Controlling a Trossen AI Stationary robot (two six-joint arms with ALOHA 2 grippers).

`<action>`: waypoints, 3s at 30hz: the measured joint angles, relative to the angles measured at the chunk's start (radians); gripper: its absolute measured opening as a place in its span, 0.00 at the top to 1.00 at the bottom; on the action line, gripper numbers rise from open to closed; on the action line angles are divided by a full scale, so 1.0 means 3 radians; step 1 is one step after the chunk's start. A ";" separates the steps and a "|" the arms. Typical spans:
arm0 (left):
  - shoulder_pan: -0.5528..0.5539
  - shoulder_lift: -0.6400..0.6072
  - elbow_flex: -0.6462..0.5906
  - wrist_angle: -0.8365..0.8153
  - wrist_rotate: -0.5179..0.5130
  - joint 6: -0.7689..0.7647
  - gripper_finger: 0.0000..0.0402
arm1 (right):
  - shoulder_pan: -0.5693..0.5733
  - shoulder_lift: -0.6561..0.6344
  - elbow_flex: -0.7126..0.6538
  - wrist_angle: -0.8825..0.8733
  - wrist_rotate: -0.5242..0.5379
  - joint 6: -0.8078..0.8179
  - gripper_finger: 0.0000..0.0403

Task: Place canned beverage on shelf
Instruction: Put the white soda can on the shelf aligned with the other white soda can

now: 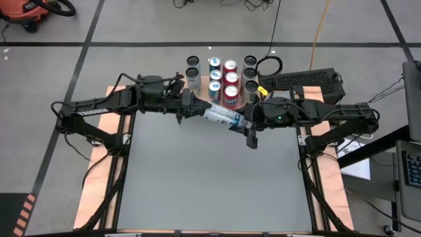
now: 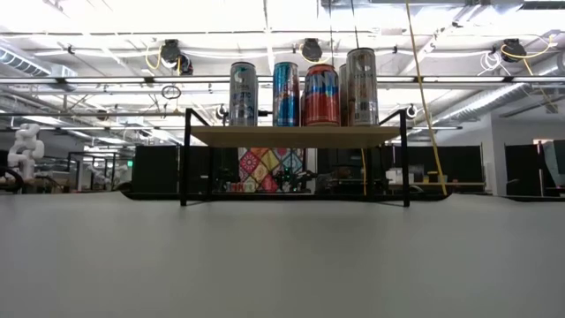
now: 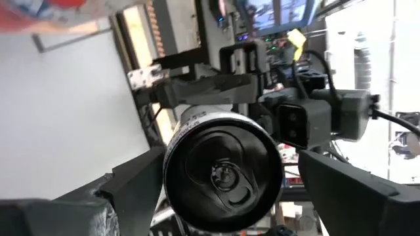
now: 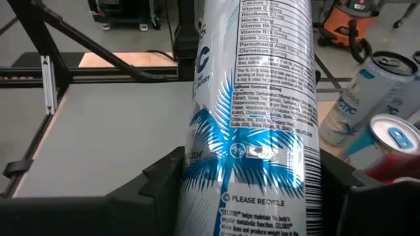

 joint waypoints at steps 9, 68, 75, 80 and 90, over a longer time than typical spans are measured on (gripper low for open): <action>0.0002 0.0001 0.0000 0.0533 -0.0134 0.0578 0.14 | -0.0174 -0.0298 -0.0004 -0.0158 -0.0416 0.0332 0.49; 0.0033 -0.0340 -0.0003 0.1504 -0.0162 0.3336 0.22 | -0.0543 0.0679 -0.0131 0.3475 -0.1101 0.1303 0.49; 0.0043 -0.0364 -0.0003 0.1440 -0.0127 0.3346 0.32 | -0.0543 0.0670 -0.0130 0.3399 -0.1089 0.1279 0.49; 0.0043 -0.0406 -0.0001 0.1184 -0.0121 0.3332 0.28 | -0.0545 0.0670 -0.0130 0.3273 -0.1081 0.1216 0.49; 0.0047 -0.0476 0.0006 0.0658 -0.0066 0.3371 0.20 | -0.0550 0.0673 -0.0131 0.3004 -0.1087 0.1151 0.49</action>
